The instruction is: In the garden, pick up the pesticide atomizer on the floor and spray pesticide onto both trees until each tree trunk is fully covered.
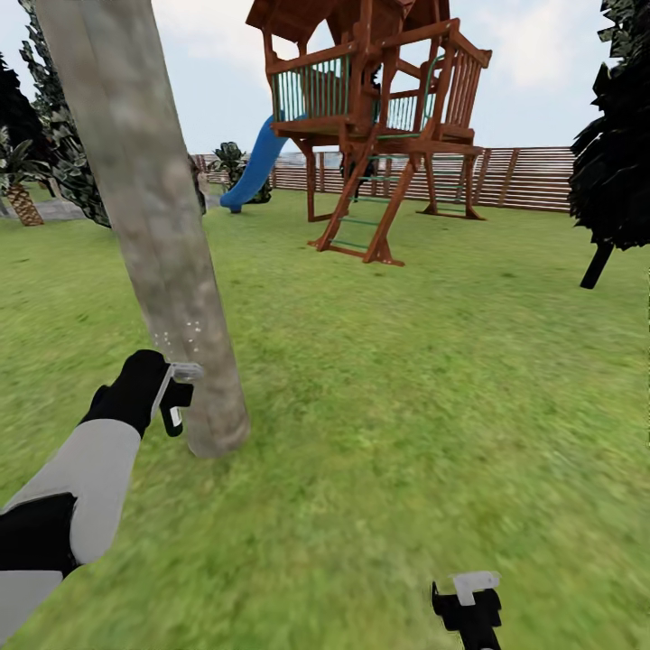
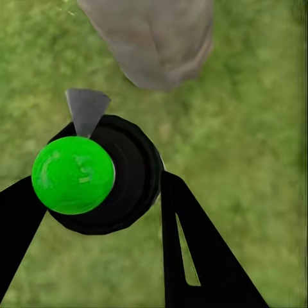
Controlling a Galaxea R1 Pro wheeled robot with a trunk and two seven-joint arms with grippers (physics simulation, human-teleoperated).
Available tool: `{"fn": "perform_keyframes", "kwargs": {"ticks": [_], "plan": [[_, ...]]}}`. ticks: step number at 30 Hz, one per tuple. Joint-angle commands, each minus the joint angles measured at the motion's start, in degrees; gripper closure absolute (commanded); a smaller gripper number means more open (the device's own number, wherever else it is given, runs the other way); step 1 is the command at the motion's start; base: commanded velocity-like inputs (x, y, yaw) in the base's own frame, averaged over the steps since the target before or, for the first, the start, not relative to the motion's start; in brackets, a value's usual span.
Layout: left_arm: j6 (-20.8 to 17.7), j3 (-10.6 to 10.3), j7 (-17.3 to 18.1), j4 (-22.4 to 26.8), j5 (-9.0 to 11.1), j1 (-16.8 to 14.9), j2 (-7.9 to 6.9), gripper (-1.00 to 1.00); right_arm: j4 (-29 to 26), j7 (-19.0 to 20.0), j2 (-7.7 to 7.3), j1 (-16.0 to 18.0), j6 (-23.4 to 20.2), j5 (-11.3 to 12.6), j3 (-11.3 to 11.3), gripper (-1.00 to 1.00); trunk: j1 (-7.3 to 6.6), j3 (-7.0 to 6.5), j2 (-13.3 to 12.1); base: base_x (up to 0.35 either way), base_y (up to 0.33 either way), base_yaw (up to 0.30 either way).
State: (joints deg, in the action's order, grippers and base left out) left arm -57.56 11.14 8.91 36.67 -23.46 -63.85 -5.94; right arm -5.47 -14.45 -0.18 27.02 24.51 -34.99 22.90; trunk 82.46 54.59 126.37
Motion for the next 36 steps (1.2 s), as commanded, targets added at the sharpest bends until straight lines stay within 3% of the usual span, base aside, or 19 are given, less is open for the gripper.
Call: {"fn": "perform_keyframes", "kwargs": {"ticks": [1, 9, 12, 13, 15, 17, 19, 21, 24, 27, 30, 31, 33, 36], "plan": [[-0.2, 0.2, 0.5, 0.1, -0.6, 0.0, 0.05, 1.0, 0.1, -0.2, 0.0, 0.1, 0.2, -0.6, 0.4, -1.0, -0.01, 0.05, 0.0, -0.05, -0.273, 0.0], [-0.1, 0.3, 0.5, 0.1, -0.6, 0.0, -0.03, 1.0, 0.1, -0.2, 0.0, 0.1, 0.2, -0.6, 0.4, -1.0, -0.01, 0.05, 0.0, -0.097, -0.273, 0.0], [-0.1, 0.3, 0.5, 0.0, -0.8, 0.1, -1.02, 1.0, 0.1, -0.2, 0.0, 0.1, 0.2, -0.6, 0.4, -1.0, -0.01, 0.05, 0.0, -0.019, -0.273, 0.057], [0.0, 0.4, 0.5, 0.0, -0.8, 0.2, -2.38, 1.0, 0.1, -0.2, 0.0, 0.1, 0.2, -0.6, 0.4, -1.0, -0.01, 0.05, 0.0, 0.002, -0.274, 0.228], [0.1, 0.4, 0.5, 0.0, -0.7, 0.7, -3.05, 1.0, 0.1, -0.2, 0.02, 0.1, 0.2, -0.6, 0.4, -1.0, -0.01, 0.05, 0.0, 0.062, -0.272, 0.259], [0.1, 0.5, 0.4, -0.6, -0.6, 0.9, -2.01, 1.0, 0.1, -0.2, 0.04, 0.1, 0.2, -0.6, 0.4, -1.0, -0.01, 0.05, 0.0, 0.153, -0.246, 0.273], [0.3, 0.5, 0.3, -1.1, -0.6, 1.0, 0.58, 1.0, 0.1, -0.2, 0.06, 0.1, 0.2, -0.6, 0.4, -1.0, -0.01, 0.05, 0.0, 0.215, -0.209, 0.277], [0.4, 0.5, 0.3, -1.6, -0.6, 1.0, 1.52, 1.0, 0.1, -0.2, 0.07, 0.1, 0.2, -0.6, 0.4, -1.0, -0.01, 0.05, 0.0, 0.237, -0.191, 0.278], [0.5, 0.7, 0.2, -3.1, -0.9, 1.5, 0.78, 1.0, 0.1, -0.2, 0.07, 0.1, 0.2, -0.6, 0.4, -1.0, -0.01, 0.05, 0.0, 0.243, -0.184, 0.276], [0.7, 1.0, 0.3, -3.7, -1.0, 3.3, -1.15, 1.0, 0.1, -0.2, 0.03, 0.1, 0.2, -0.6, 0.4, -1.0, -0.01, 0.05, 0.0, 0.252, -0.174, 0.109], [0.7, 1.0, 0.1, -3.7, -0.8, 3.4, -0.51, 1.0, 0.1, -0.2, 0.01, 0.1, 0.2, -0.6, 0.4, -1.0, -0.01, 0.05, 0.0, 0.254, -0.173, 0.012], [0.7, 1.2, 0.1, -3.6, -0.8, 3.5, 0.65, 1.0, 0.1, -0.3, 0.0, 0.1, 0.2, -0.6, 0.4, -1.0, -0.01, 0.05, 0.0, 0.254, -0.172, 0.002], [0.7, 1.3, 0.1, -3.6, -0.8, 3.5, 1.6, 1.0, 0.1, -0.3, 0.0, 0.1, 0.2, -0.6, 0.4, -1.0, -0.01, 0.05, 0.0, 0.251, -0.174, 0.001], [0.7, 1.7, 0.1, -3.3, -1.0, 3.6, 0.64, 1.0, 0.1, -0.2, 0.0, 0.1, 0.2, -0.6, 0.4, -1.0, -0.01, 0.05, 0.0, 0.23, -0.195, 0.0]]}}
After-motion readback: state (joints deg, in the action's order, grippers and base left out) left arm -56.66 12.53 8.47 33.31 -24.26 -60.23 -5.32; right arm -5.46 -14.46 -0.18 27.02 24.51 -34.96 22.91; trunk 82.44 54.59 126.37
